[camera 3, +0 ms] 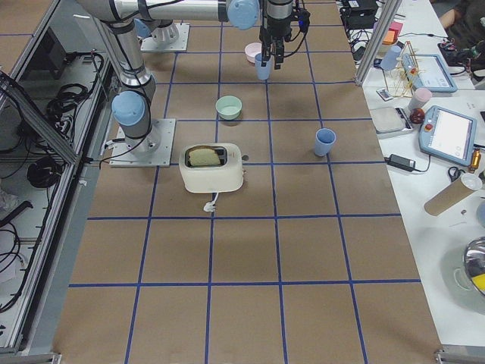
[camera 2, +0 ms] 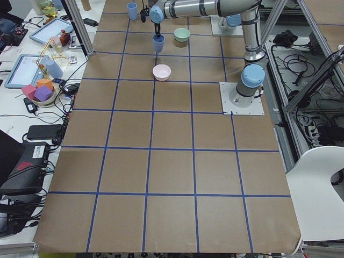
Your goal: Stack blue cups with both arms
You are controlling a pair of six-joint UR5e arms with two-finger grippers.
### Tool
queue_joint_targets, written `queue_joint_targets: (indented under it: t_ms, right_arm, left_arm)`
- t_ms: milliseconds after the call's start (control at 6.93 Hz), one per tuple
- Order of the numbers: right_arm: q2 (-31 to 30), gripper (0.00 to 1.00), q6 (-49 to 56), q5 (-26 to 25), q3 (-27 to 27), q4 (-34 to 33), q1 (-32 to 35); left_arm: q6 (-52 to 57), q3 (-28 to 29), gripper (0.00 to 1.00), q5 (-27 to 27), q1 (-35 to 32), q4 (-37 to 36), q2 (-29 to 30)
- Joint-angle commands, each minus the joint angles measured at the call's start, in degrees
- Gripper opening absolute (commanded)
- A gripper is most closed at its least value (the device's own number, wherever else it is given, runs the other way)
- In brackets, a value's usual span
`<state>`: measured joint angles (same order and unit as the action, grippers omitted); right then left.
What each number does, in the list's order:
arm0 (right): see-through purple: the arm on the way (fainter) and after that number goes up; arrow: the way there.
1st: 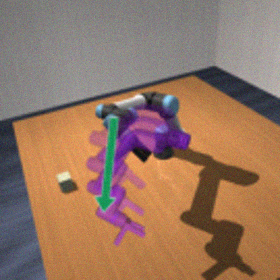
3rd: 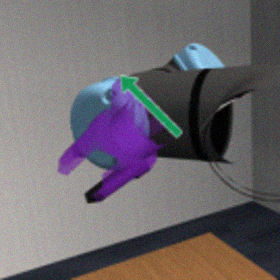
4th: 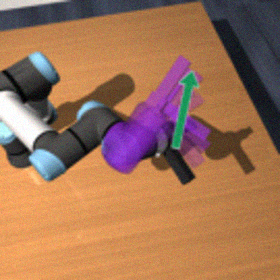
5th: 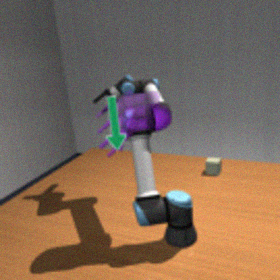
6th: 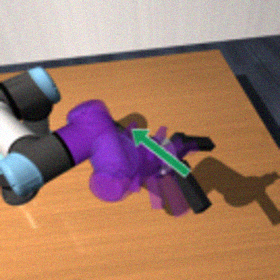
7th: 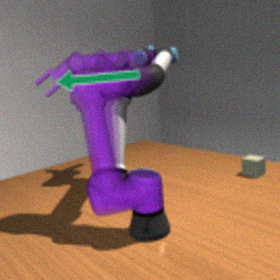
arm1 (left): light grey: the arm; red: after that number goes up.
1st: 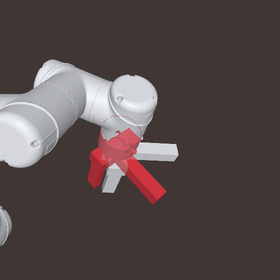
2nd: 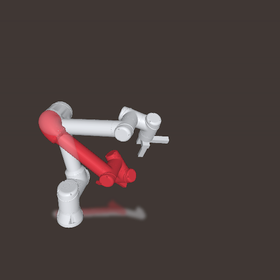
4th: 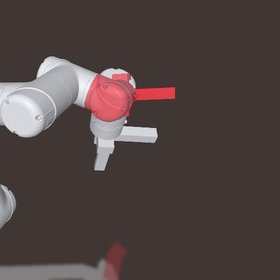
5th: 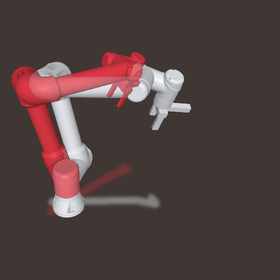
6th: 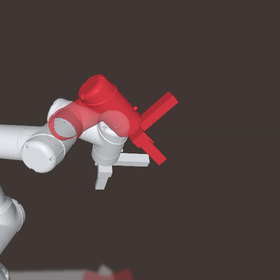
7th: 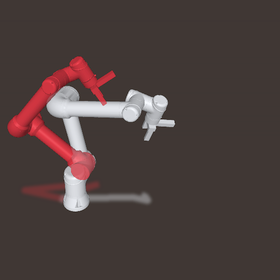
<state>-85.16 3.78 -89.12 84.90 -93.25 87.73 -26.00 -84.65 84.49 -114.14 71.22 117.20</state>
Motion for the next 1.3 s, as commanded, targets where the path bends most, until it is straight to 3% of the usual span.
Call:
queue_joint_targets:
  t_ms: [0,144,289,722,1010,1155]
  right_arm:
    - [0.0,1.0,0.0,0.0,0.0,-0.1,0.0]
    - [0.0,1.0,0.0,0.0,0.0,0.0,0.1]
    - [0.0,1.0,0.0,0.0,0.0,0.0,0.0]
    - [0.2,1.0,0.6,0.1,-0.8,-0.7,-0.2]
    - [3.5,1.0,1.1,0.2,-2.7,-1.0,-3.5]
    - [5.7,1.0,2.7,0.2,-4.5,-1.0,-7.7]
  left_arm:
    - [-0.2,-1.0,0.0,0.0,-0.1,-0.7,1.2]
    - [-0.1,-0.9,0.05,0.1,-0.1,-0.7,1.4]
    - [0.0,-1.1,0.99,0.2,-0.1,-0.8,1.4]
    - [0.9,-0.1,1.0,1.8,1.4,0.5,-3.5]
    - [14.0,0.1,1.0,1.4,8.2,2.5,-11.3]
    - [16.0,0.7,1.0,1.2,11.3,9.5,-15.9]
